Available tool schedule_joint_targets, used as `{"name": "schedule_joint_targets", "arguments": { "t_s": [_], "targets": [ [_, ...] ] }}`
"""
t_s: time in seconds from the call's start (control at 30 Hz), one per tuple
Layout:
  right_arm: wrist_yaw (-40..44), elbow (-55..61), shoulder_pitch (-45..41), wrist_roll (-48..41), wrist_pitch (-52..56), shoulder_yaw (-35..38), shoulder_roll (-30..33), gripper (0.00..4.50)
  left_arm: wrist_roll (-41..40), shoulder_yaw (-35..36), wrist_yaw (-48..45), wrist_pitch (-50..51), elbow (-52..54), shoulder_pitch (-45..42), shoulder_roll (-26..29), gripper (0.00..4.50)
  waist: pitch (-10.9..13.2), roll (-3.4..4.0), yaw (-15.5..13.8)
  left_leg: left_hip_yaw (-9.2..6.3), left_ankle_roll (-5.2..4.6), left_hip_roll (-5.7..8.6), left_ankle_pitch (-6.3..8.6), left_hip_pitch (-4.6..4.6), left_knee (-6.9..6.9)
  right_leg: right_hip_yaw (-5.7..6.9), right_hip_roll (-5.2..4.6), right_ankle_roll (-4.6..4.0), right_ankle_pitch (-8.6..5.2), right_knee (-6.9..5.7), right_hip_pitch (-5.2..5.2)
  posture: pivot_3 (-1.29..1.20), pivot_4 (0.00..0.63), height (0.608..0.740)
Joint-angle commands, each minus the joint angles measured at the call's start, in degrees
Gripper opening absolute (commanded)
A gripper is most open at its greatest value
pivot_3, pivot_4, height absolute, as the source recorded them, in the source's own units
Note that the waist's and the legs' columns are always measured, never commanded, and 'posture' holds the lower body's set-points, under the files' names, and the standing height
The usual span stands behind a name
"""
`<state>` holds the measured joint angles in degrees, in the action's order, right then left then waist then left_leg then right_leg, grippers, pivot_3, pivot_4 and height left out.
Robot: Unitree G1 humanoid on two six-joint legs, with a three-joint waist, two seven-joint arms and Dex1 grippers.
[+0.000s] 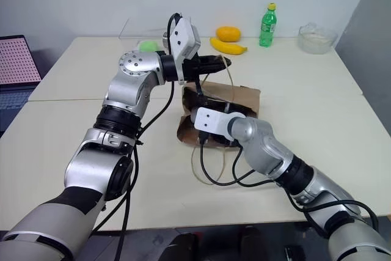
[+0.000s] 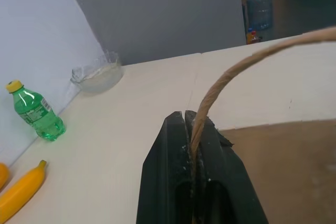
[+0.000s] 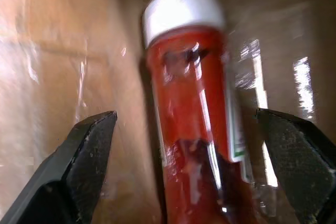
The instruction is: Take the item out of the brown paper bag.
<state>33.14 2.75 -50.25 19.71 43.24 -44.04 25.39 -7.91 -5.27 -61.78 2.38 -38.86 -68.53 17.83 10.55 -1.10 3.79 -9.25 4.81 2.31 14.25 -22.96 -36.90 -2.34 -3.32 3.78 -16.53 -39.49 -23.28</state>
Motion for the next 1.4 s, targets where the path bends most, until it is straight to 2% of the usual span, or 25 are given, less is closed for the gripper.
{"name": "schedule_joint_targets", "arguments": {
  "t_s": [0.03, 0.33, 0.43, 0.57, 0.63, 0.8, 1.1, 1.2, 1.3, 1.4],
  "targets": [
    [1.2, -3.0, -2.7, 5.1, -3.0, -1.5, -0.2, 4.46, -0.8, 1.1, 0.6, -0.7, 1.4, -1.5, -0.1, 0.0, 0.0, 0.0, 0.0, 0.0, 0.0, 0.0, 0.0, 0.0, -0.01, 0.0, 0.0, 0.0, 0.0, -0.01, 0.0, 0.0, 0.15, 0.74],
    [2.2, -15.8, -3.9, 9.4, -8.1, -0.2, -4.3, 4.46, -0.8, 1.2, 0.5, -1.0, 1.3, -1.4, -0.1, 0.0, 0.0, 0.01, 0.5, 0.0, 0.01, 0.01, -0.01, 0.06, -0.08, -0.02, 0.0, 0.0, 0.0, -0.19, 0.01, 0.0, 0.15, 0.74],
    [1.2, -19.9, -4.0, 9.8, -10.4, 1.0, -5.7, 3.85, -0.7, 1.1, 0.4, -1.0, 1.3, -1.3, 0.2, 0.0, 0.0, 0.01, 0.5, 0.0, 0.02, 0.01, -0.01, 0.12, -0.1, -0.03, 0.0, 0.0, 0.0, -0.34, 0.01, 0.0, 0.15, 0.74],
    [1.7, -20.3, -3.1, 10.2, -12.7, 2.4, -5.8, 2.49, 0.0, 1.2, 0.6, -1.8, 0.3, -1.3, 1.3, 0.0, 0.0, 0.01, 0.5, -0.01, 0.03, 0.02, -0.03, 0.14, -0.11, -0.03, 0.0, 0.0, 0.0, -0.41, 0.01, 0.0, 0.15, 0.74],
    [1.9, -19.7, -2.9, 10.5, -13.7, 3.1, -5.9, 2.18, 0.2, 1.2, 0.8, -2.1, -0.1, -1.3, 1.5, 0.0, 0.0, 0.01, 0.6, -0.01, 0.04, 0.01, -0.03, 0.14, -0.11, -0.03, 0.0, 0.0, 0.0, -0.4, 0.01, 0.0, 0.15, 0.74],
    [1.4, -14.1, -2.1, 11.3, -16.2, 5.9, -5.8, 2.16, 0.8, 0.8, 1.2, -3.5, -1.7, -1.4, 1.9, 0.0, 0.0, 0.01, 0.7, -0.01, 0.04, 0.02, -0.03, 0.12, -0.11, -0.03, 0.0, 0.0, 0.0, -0.4, 0.0, 0.0, 0.15, 0.74],
    [9.7, 3.4, 4.2, 6.0, -19.6, 12.1, -1.5, 2.16, 2.8, 0.7, 2.3, -6.5, -6.1, -2.5, 2.6, 0.0, 0.0, 0.01, 1.0, -0.01, 0.04, 0.01, -0.03, 0.07, -0.08, -0.03, 0.0, 0.0, 0.0, -0.38, -0.07, 0.0, 0.15, 0.74],
    [12.0, 7.3, 6.3, 0.7, -23.4, 15.5, -1.0, 2.15, 3.3, 0.6, 2.5, -7.1, -7.3, -2.9, 2.5, 0.0, 0.0, 0.01, 1.0, 0.0, 0.04, 0.01, -0.03, 0.06, -0.09, -0.03, 0.0, 0.0, 0.0, -0.38, -0.07, 0.0, 0.15, 0.74],
    [15.6, 10.3, 8.5, -8.1, -28.2, 20.2, -1.0, 2.15, 3.7, 0.5, 2.8, -7.5, -8.3, -3.3, 2.5, 0.0, 0.0, 0.01, 1.0, 0.0, 0.04, 0.01, -0.03, 0.07, -0.08, -0.03, 0.0, 0.0, 0.0, -0.38, -0.06, 0.0, 0.15, 0.74],
    [18.3, 13.2, 10.3, -16.9, -26.7, 25.3, -1.9, 2.15, 4.0, 0.5, 3.1, -7.7, -9.0, -3.7, 2.3, 0.0, 0.0, 0.0, 1.0, -0.01, 0.03, 0.01, -0.02, 0.07, -0.08, -0.03, 0.0, 0.0, 0.0, -0.39, -0.06, 0.0, 0.15, 0.74]
  ]
}}
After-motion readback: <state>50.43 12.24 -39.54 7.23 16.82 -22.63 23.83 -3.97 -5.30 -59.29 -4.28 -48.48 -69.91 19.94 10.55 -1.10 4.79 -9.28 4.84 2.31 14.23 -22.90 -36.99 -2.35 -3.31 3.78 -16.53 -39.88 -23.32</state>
